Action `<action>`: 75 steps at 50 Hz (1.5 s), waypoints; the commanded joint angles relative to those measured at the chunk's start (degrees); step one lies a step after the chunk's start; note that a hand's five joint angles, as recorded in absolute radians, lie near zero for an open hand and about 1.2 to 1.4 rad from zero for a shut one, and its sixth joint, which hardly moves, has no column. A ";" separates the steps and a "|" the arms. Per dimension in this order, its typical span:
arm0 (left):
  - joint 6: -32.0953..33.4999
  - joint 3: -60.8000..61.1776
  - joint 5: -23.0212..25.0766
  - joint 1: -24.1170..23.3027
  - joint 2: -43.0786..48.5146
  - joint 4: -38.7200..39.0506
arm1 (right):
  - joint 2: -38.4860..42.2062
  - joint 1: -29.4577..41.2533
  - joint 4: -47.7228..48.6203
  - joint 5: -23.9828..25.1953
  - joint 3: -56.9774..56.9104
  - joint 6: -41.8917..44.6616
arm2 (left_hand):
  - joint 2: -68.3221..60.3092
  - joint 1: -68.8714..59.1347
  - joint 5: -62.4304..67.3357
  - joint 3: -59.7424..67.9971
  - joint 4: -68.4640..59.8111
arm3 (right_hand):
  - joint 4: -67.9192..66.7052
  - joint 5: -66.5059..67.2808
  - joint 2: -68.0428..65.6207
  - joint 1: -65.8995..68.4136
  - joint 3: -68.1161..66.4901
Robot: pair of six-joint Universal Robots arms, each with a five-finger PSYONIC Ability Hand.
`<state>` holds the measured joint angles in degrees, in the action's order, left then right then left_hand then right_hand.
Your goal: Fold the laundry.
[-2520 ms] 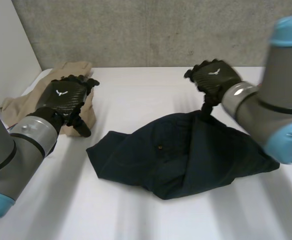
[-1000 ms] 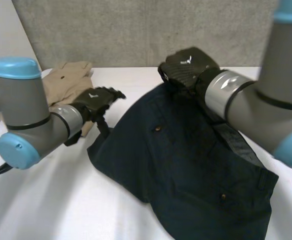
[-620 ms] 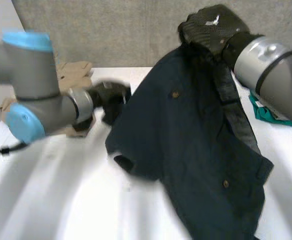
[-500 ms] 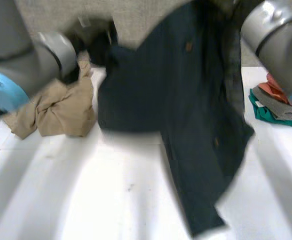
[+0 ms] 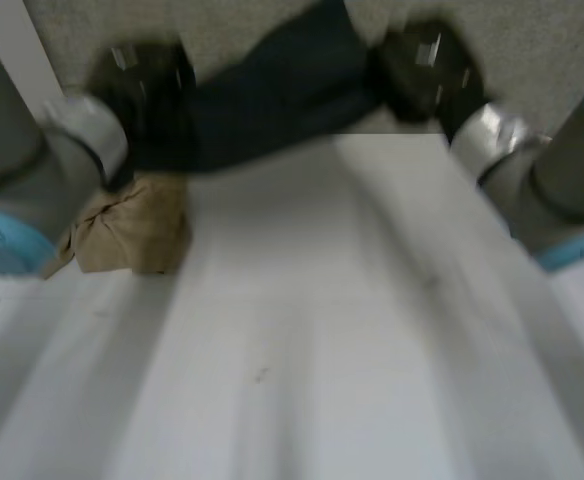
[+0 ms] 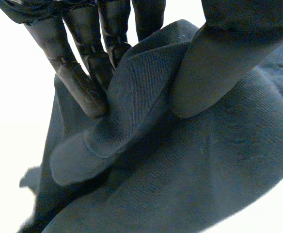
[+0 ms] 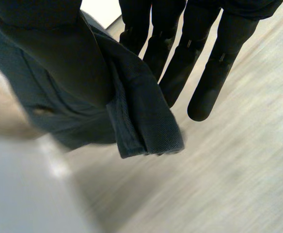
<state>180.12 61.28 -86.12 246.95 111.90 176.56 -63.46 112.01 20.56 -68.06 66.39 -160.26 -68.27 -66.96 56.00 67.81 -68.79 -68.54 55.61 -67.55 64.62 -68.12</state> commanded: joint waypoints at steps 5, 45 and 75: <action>12.09 15.71 -3.61 -0.15 7.90 -6.37 | 2.90 0.22 -3.85 1.61 24.03 10.13 | -11.73 -13.04 14.00 12.19 -11.21 | 1.43 1.49 0.45 2.48 1.01; 31.52 27.67 -4.50 -0.42 0.94 2.21 | -0.09 4.62 -15.20 -15.52 23.35 8.30 | 39.56 38.25 -37.28 -39.10 40.07 | 48.78 -45.85 47.80 -44.86 48.36; 32.75 29.24 -3.35 -3.76 -7.39 -13.50 | -4.73 -0.83 -39.51 -10.00 17.71 8.80 | -11.73 -13.04 14.00 12.19 -11.21 | -11.46 14.39 -12.45 15.38 -11.88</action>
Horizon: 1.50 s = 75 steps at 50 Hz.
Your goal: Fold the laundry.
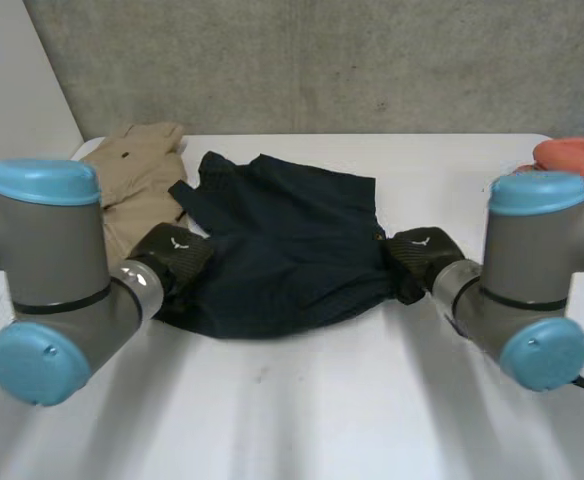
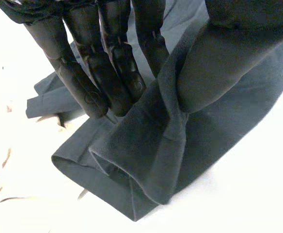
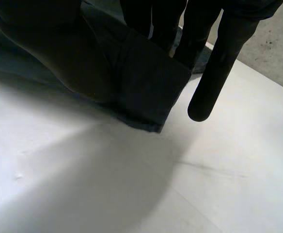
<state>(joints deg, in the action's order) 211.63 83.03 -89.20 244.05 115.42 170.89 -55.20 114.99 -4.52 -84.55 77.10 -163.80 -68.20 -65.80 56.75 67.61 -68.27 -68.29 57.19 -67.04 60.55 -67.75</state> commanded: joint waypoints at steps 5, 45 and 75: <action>5.28 13.81 0.96 -4.27 -14.87 -23.90 | -22.66 -6.00 -34.65 9.14 15.17 31.94 | -11.80 -14.20 13.25 12.39 -11.73 | -11.71 12.81 -12.96 19.45 -12.25; -2.45 -45.15 -5.89 -0.86 -8.81 11.13 | -17.76 -1.87 30.71 -2.63 -18.30 12.27 | -11.80 -14.20 13.25 12.39 -11.73 | -11.71 12.81 -12.96 19.45 -12.25; -6.23 0.99 -9.32 -8.42 -2.20 -1.60 | -3.94 -4.33 8.75 9.85 7.09 21.67 | -11.80 -14.20 13.25 12.39 -11.73 | -11.71 12.81 -12.96 19.45 -12.25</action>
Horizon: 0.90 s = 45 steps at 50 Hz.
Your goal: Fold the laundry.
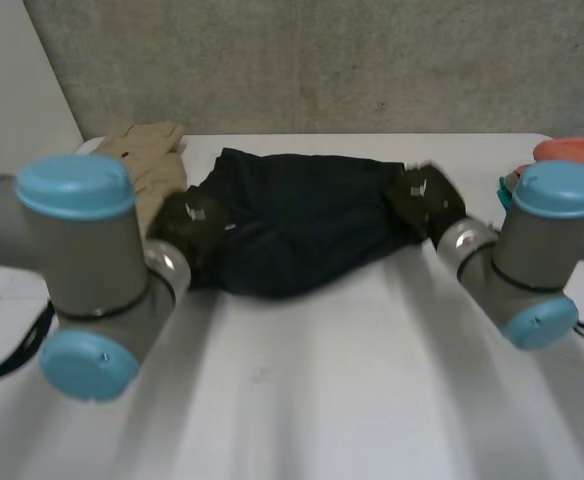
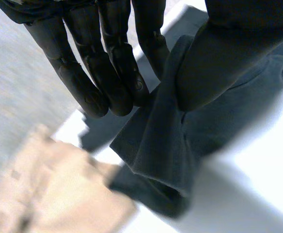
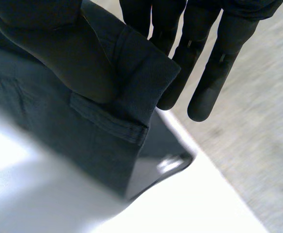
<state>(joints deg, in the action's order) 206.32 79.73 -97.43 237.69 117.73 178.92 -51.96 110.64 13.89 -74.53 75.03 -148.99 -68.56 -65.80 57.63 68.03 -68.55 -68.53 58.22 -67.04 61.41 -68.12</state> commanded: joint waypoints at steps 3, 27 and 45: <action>-1.27 7.01 -0.48 -2.41 -9.70 -16.83 | -14.81 0.01 -17.29 -0.44 14.26 11.17 | -11.44 -14.20 12.37 11.97 -11.45 | -11.47 11.78 -12.96 18.59 -11.88; 7.95 2.04 1.19 -4.00 -11.84 -28.85 | -24.52 -3.86 -41.18 -0.43 18.33 13.06 | -11.44 -14.20 12.37 11.97 -11.45 | -11.47 11.78 -12.96 18.59 -11.88; 17.18 -43.07 -1.18 -3.11 25.87 -7.18 | -2.80 -0.60 4.20 -18.81 8.56 16.36 | -11.44 -14.20 12.37 11.97 -11.45 | -11.47 11.78 -12.96 18.59 -11.88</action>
<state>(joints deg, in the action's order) 221.57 48.68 -97.57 235.31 133.55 171.39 -60.60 108.97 5.84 -92.59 84.68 -138.26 -68.56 -65.80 57.63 68.04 -68.71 -68.54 58.24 -67.04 61.88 -68.12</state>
